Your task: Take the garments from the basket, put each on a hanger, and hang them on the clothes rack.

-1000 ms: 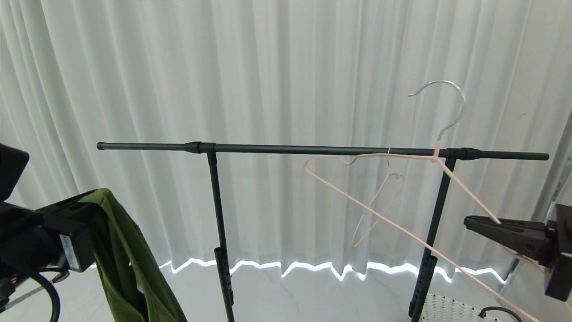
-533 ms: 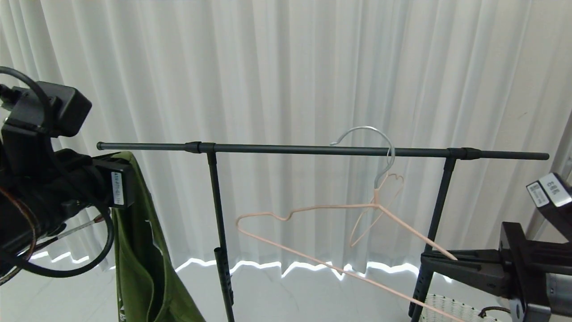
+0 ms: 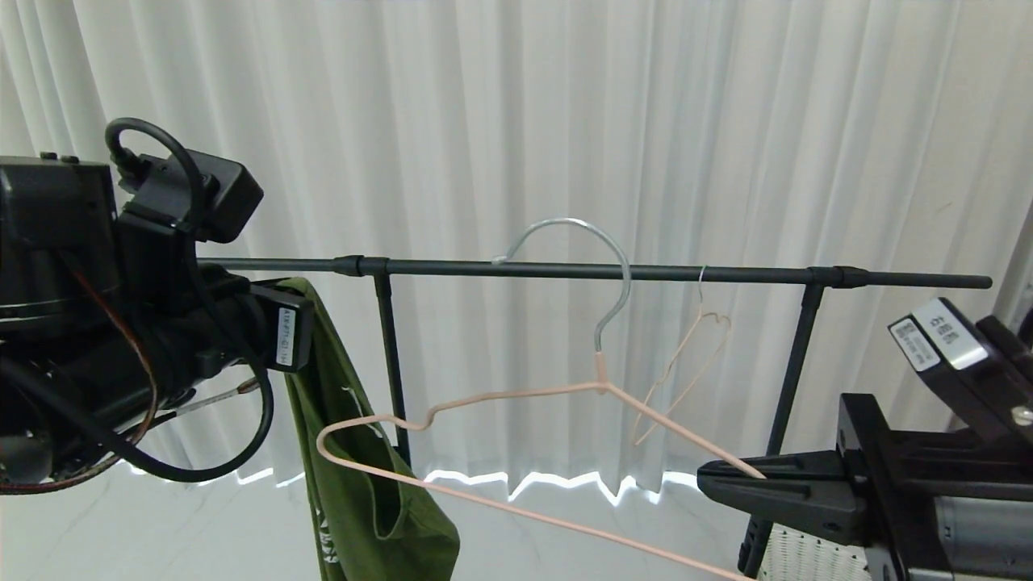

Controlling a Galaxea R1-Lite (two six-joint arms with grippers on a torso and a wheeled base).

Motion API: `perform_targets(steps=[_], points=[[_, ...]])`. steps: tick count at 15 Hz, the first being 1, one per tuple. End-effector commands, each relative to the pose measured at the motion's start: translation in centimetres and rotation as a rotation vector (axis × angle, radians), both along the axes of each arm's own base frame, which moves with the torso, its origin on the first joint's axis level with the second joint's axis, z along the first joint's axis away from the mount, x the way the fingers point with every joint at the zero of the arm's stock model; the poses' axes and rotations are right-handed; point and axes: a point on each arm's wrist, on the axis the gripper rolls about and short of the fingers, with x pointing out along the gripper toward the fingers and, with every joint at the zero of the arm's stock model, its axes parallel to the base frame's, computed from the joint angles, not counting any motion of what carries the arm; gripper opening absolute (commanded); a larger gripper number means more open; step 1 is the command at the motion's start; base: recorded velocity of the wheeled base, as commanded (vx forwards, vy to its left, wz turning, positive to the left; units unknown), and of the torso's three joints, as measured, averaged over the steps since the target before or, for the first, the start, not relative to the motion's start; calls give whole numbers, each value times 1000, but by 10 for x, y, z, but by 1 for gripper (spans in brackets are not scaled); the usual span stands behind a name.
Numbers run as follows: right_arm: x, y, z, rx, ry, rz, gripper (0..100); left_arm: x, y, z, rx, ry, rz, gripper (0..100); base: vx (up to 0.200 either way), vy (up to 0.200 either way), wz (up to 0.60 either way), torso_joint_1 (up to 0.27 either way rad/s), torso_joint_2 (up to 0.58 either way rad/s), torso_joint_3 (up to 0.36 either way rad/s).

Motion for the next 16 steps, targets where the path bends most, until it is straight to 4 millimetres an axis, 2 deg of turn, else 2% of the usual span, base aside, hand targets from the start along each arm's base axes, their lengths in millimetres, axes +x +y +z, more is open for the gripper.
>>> perform_targets(steps=[1,4,13,16], points=[[9,11,-1,10,27,-8,0,2,-5,-2,-24,8,-11,0,0,0,0,0,0,0],[20,21,1,82,48,-66,0,-1,-6,3,-83,-6,-9,0,0,0,0,0,0,0],[25,26,11,190,46,-102,0,-1,-13,3,-86,-2,-32,0,0,0,0,0,0,0],[16,33,7,181,65,-50,0,5,-16,0,-98,10,-19,0,0,0,0,0,0,0]])
